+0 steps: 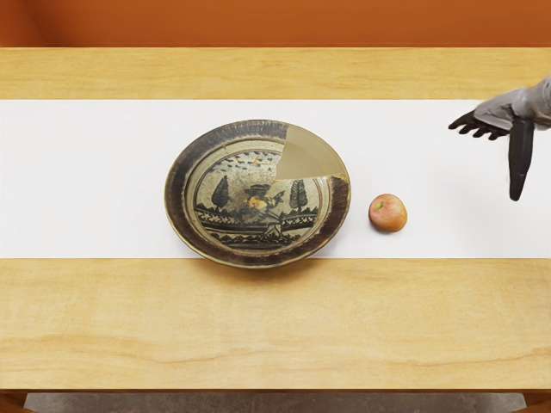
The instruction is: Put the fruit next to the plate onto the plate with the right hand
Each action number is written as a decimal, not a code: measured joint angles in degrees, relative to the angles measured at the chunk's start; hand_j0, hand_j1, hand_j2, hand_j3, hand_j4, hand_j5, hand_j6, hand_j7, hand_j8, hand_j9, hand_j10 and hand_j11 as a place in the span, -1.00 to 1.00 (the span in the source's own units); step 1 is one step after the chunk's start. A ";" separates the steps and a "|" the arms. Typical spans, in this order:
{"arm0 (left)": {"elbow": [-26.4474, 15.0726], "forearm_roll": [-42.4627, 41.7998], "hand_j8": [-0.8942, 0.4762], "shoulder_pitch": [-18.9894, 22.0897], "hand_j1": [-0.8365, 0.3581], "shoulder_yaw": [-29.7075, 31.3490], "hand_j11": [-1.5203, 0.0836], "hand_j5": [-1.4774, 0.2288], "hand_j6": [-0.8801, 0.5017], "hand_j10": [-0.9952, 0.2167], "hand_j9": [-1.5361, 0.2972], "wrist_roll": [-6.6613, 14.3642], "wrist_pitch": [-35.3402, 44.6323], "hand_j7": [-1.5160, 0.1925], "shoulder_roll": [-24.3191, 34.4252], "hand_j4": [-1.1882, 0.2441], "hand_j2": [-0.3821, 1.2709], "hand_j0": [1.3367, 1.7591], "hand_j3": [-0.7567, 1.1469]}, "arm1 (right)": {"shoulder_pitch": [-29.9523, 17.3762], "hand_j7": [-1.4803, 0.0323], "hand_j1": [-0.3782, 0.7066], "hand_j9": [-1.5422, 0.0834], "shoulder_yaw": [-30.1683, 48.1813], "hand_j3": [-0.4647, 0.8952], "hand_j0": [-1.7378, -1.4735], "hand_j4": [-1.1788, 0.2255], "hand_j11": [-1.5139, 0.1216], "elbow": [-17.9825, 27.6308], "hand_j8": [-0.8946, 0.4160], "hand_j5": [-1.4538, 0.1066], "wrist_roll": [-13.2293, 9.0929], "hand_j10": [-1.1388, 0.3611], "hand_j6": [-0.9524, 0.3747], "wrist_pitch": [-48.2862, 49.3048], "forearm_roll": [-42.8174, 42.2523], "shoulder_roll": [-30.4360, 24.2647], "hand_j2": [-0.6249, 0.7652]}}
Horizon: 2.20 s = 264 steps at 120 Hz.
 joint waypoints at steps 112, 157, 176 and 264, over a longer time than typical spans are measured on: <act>-0.01 0.00 0.30 0.00 0.98 0.00 0.90 0.73 0.27 0.64 0.68 0.00 -0.01 0.77 0.00 0.66 -0.54 0.52 -0.21 | -11.49 0.96 -0.95 0.90 2.37 -0.32 -0.40 0.67 0.85 18.32 0.36 0.86 -4.37 0.52 0.43 -34.78 -6.05 7.73 -0.10; 0.00 0.00 0.30 0.00 0.98 0.00 0.90 0.73 0.27 0.64 0.68 0.00 0.00 0.77 0.00 0.66 -0.54 0.52 -0.21 | -17.72 0.95 -0.94 0.89 2.05 -0.32 -0.40 0.67 0.84 18.06 0.35 0.86 -4.37 0.51 0.42 -42.00 -16.19 12.77 -0.10; -0.01 0.00 0.30 0.00 0.98 0.00 0.90 0.73 0.27 0.64 0.68 0.00 0.00 0.77 0.00 0.66 -0.54 0.52 -0.21 | -19.23 0.85 -0.81 0.80 1.88 -0.32 -0.40 0.59 0.75 19.41 0.27 0.76 -4.37 0.43 0.34 -45.16 -19.73 12.97 -0.12; -0.02 0.00 0.30 0.00 0.98 0.00 0.90 0.73 0.27 0.64 0.68 0.00 0.00 0.77 0.00 0.66 -0.54 0.52 -0.21 | -21.37 0.45 -0.29 0.42 -3.48 -0.32 -0.40 0.25 0.38 23.17 -0.09 0.37 -4.37 0.12 -0.02 -56.22 -24.24 12.65 -0.18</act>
